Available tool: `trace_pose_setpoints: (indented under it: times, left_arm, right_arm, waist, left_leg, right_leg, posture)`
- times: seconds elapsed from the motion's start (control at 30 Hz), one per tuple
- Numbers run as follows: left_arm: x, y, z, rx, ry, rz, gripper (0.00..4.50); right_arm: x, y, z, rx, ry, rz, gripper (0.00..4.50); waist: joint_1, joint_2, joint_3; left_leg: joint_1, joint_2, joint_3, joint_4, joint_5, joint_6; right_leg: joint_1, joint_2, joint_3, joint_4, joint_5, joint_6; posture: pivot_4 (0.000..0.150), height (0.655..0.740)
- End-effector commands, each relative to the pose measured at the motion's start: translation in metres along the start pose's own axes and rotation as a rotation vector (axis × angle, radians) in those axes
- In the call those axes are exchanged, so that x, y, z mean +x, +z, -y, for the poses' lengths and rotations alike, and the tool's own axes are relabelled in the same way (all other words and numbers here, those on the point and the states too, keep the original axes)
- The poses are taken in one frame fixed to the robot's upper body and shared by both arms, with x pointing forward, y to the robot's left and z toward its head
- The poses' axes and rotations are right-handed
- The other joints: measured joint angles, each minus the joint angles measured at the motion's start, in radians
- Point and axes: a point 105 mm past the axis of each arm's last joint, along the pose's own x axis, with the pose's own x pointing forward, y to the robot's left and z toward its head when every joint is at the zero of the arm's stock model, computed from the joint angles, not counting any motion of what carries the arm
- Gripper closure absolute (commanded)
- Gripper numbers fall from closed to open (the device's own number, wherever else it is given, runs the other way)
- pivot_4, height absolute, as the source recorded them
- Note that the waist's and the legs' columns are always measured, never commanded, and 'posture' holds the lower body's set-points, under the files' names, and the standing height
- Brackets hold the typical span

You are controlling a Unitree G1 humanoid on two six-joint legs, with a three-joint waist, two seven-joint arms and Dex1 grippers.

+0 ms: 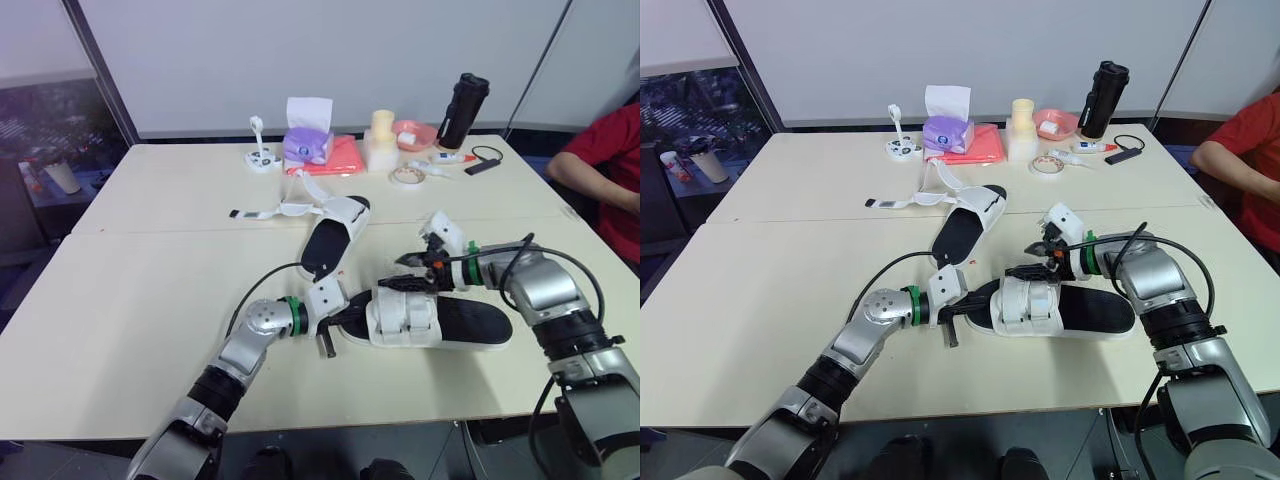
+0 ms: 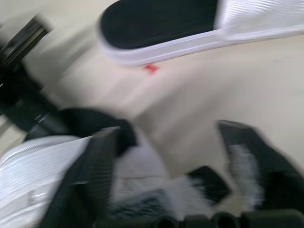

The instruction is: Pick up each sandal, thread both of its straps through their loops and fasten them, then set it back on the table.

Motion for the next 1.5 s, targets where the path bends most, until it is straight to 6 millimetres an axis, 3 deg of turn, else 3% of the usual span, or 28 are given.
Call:
trace_pose_setpoints:
  times: [0.03,0.2,0.47,0.67,0.83,1.0,1.2,1.33,1.5]
  left_arm:
    - [-0.010,-0.060,0.016,-0.114,-0.001,-0.211,4.50]
    - [-0.012,-0.044,0.005,-0.142,0.035,-0.144,4.50]
    - [-0.021,-0.017,0.001,-0.168,0.028,-0.065,4.50]
    - [-0.031,0.003,-0.004,-0.167,0.046,-0.016,4.50]
    - [-0.041,0.014,0.001,-0.158,0.034,-0.006,4.50]
    - [-0.047,0.033,-0.008,-0.114,0.077,0.041,4.50]
    - [-0.071,0.071,-0.015,-0.134,0.063,0.150,4.50]
    - [-0.084,0.075,-0.012,-0.141,0.038,0.131,4.50]
    - [-0.097,0.065,-0.003,-0.136,0.016,0.048,4.50]
  right_arm:
    - [-0.019,0.027,0.013,0.042,-0.061,0.125,0.02]
    - [-0.046,0.037,0.020,0.182,-0.075,0.250,0.02]
    - [-0.085,0.012,0.006,0.371,-0.036,0.267,0.02]
    - [-0.101,-0.007,-0.005,0.465,-0.023,0.264,0.02]
    - [-0.107,-0.014,-0.018,0.482,0.014,0.235,0.02]
    - [-0.106,-0.021,-0.030,0.488,0.071,0.185,0.02]
    - [-0.102,-0.031,-0.041,0.547,0.119,0.138,0.02]
    - [-0.102,-0.032,-0.042,0.554,0.127,0.131,0.02]
    - [-0.101,-0.031,-0.045,0.569,0.154,0.123,0.02]
  waist:
    - [0.000,0.000,0.000]
    - [-0.001,0.000,0.000]
    - [-0.009,0.004,0.003]
    - [-0.026,0.007,0.009]
    - [-0.026,0.008,0.014]
    - [-0.023,0.007,0.016]
    - [-0.024,0.004,0.023]
    - [-0.025,0.005,0.024]
    - [-0.025,0.005,0.025]
  left_leg:
    - [0.000,0.000,0.000,0.000,0.000,0.000]
    - [-0.001,0.000,0.000,0.000,0.000,0.000]
    - [-0.003,0.001,0.001,-0.005,0.000,0.000]
    - [-0.004,0.001,0.002,-0.005,0.000,0.000]
    - [-0.004,0.001,0.003,-0.005,0.000,0.000]
    - [-0.004,0.001,0.006,-0.004,0.000,0.000]
    - [-0.005,0.001,0.005,-0.003,0.000,0.000]
    - [-0.005,0.001,0.006,-0.003,0.000,0.000]
    - [-0.005,0.001,0.006,-0.003,0.000,0.000]
  right_leg:
    - [0.000,0.000,0.000,0.000,0.000,0.000]
    - [-0.001,0.000,0.000,0.000,0.000,0.000]
    - [-0.006,0.000,0.001,0.000,0.000,0.000]
    - [-0.007,0.001,0.001,0.001,0.000,0.001]
    - [-0.008,0.001,0.001,0.002,0.000,0.001]
    - [-0.007,0.001,0.001,0.002,-0.001,0.001]
    - [-0.008,0.002,0.001,0.002,-0.001,0.001]
    - [-0.008,0.002,0.001,0.002,-0.001,0.002]
    - [-0.008,0.002,0.001,0.002,-0.001,0.002]
  posture:
    - [0.150,0.7400]
    - [0.150,0.7400]
    - [0.150,0.7400]
    - [0.150,0.7400]
    - [0.150,0.7400]
    - [0.150,0.7400]
    - [0.150,0.7400]
    - [0.150,0.7400]
    - [0.150,0.7400]
